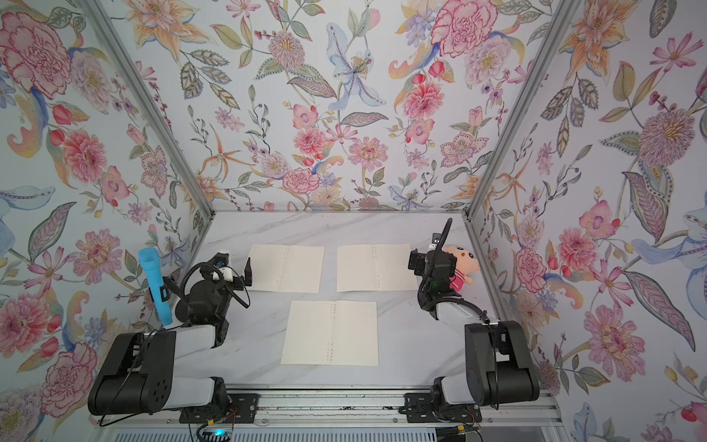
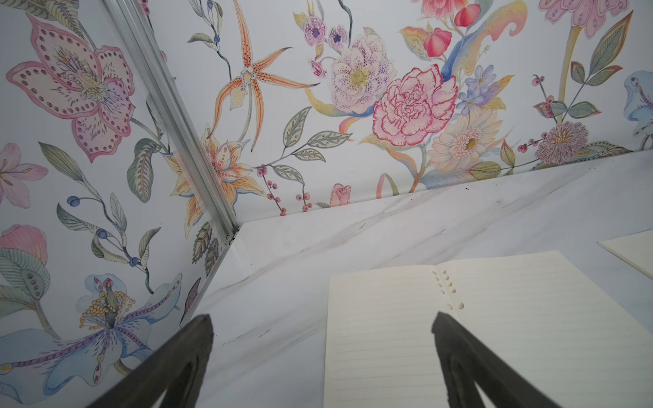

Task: Close the notebook
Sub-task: Close the notebook at the center of the board.

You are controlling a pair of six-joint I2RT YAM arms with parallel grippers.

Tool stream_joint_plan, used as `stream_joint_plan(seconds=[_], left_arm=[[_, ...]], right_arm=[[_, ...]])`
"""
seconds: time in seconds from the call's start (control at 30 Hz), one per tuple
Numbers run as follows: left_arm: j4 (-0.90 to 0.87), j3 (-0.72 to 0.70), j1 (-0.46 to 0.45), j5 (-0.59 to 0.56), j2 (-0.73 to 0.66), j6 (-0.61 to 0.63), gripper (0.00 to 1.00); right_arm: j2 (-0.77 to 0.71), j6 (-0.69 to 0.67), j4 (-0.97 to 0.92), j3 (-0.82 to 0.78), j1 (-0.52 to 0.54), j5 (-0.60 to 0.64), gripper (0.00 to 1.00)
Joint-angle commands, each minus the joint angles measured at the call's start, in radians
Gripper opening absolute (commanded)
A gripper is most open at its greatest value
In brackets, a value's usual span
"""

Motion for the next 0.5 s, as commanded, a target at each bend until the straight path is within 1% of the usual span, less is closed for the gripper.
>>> stream_joint_plan(seconds=[0.0,0.03,0.1,0.17,0.2,0.3,0.4,0.47], left_arm=[[-0.223,0.08,-0.005,0.036,-0.019,-0.016,1.0],[-0.284,0.111,-0.004,0.039,-0.017,-0.016,1.0],[-0.386,0.176,-0.005,0.058,-0.006,0.003,1.0],[-0.47,0.231,-0.004,0.079,0.004,0.016,1.0],[-0.506,0.257,-0.004,0.087,0.01,0.022,1.0],[-0.59,0.325,-0.002,0.102,0.026,0.031,1.0],[-0.688,0.404,-0.002,0.125,0.063,0.041,1.0],[-0.748,0.453,0.003,0.145,0.096,0.042,1.0]], right_arm=[[0.056,0.183,-0.48,0.203,0.052,0.138,1.0],[0.078,0.192,-0.551,0.256,0.089,0.166,1.0],[0.102,0.197,-0.602,0.312,0.169,0.217,1.0],[0.114,0.205,-0.628,0.356,0.237,0.183,1.0],[0.122,0.219,-0.64,0.379,0.265,0.14,1.0],[0.157,0.277,-0.649,0.443,0.318,-0.05,1.0],[0.221,0.354,-0.637,0.518,0.362,-0.225,0.99],[0.279,0.388,-0.636,0.581,0.395,-0.302,0.96]])
